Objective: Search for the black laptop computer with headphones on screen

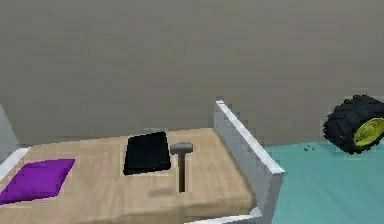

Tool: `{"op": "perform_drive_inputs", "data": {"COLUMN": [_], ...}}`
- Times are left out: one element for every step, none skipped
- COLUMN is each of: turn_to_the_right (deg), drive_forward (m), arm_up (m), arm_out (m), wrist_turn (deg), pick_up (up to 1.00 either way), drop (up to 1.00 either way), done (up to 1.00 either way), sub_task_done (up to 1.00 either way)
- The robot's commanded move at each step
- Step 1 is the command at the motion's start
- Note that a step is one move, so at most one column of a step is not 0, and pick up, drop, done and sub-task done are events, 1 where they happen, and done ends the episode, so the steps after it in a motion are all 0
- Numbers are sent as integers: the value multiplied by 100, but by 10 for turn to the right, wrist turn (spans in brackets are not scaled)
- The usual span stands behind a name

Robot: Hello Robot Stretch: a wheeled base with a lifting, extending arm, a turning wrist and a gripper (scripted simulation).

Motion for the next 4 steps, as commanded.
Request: {"op": "perform_drive_inputs", "data": {"turn_to_the_right": [300,0,60,0], "drive_forward": [0,20,0,40], "arm_up": [0,0,0,0], "arm_out": [0,0,0,0], "wrist_turn": [0,0,0,0], "pick_up": [0,0,0,0], "drop": [0,0,0,0], "done": [0,0,0,0], "sub_task_done": [0,0,0,0]}}
